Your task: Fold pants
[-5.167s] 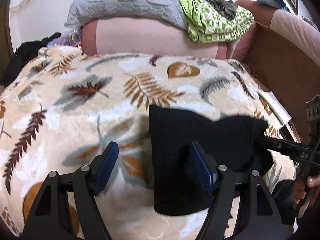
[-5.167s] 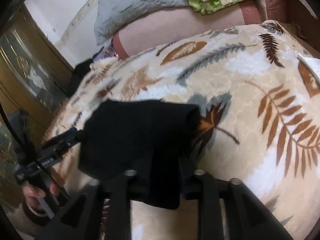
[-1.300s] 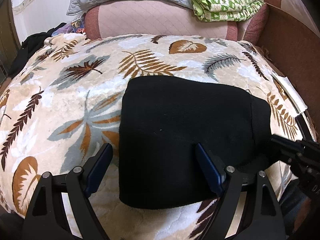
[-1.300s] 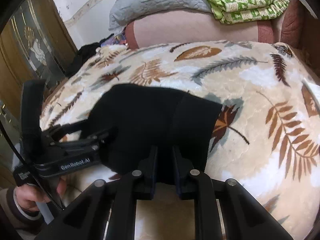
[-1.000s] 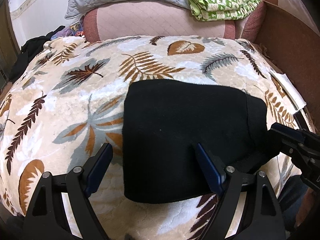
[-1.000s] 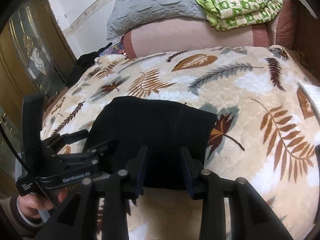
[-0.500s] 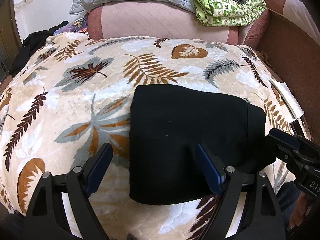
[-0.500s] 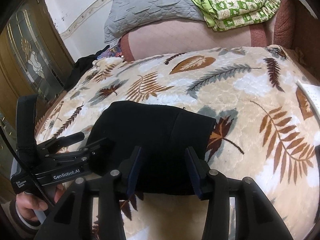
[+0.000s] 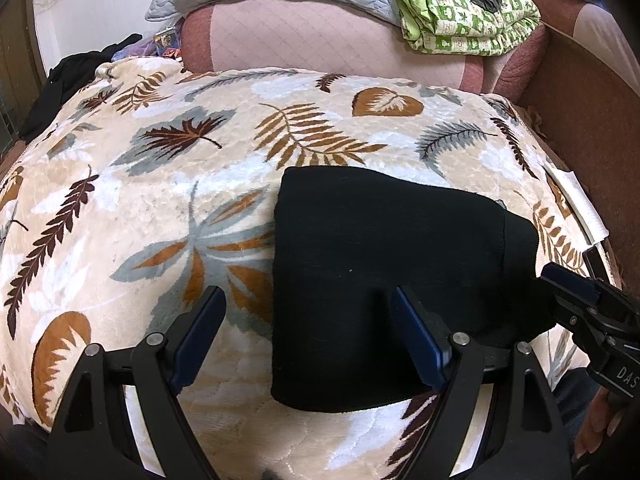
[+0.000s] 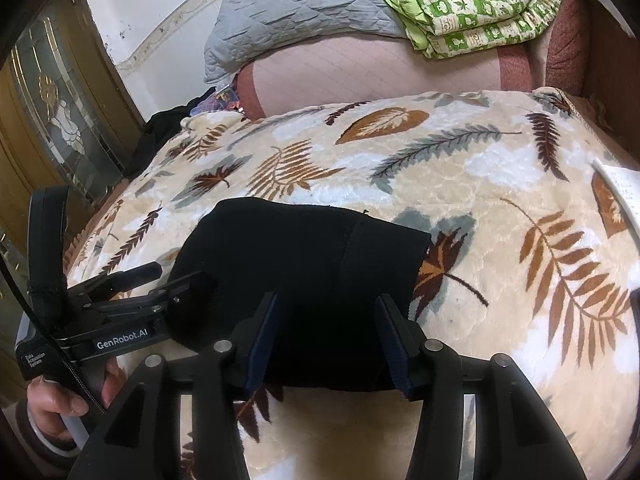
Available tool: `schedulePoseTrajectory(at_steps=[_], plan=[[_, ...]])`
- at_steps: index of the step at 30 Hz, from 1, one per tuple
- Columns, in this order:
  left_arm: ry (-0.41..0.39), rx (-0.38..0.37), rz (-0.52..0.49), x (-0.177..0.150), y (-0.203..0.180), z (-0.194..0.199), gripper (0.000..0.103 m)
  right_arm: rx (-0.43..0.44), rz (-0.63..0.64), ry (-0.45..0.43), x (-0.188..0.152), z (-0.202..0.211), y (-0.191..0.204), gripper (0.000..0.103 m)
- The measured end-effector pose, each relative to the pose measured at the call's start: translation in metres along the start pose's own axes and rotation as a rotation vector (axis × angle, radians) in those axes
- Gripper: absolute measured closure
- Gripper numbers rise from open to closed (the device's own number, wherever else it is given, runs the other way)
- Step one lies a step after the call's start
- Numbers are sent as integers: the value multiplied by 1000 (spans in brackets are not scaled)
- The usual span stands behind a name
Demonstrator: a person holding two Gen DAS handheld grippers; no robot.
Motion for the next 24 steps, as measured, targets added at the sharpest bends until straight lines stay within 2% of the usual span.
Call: schedulePoseTrajectory(at_steps=[24], plan=[[20, -24, 32, -3, 6, -7, 18, -21, -34, 6, -3, -2, -10, 47]])
Point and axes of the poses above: each gripper's, at about its wrist camera, not at the fingertips, and z roughly against the way its jaws point, y to its left, x to its top, the point moved 2 cm from there along -z, roughly the way its jaws point
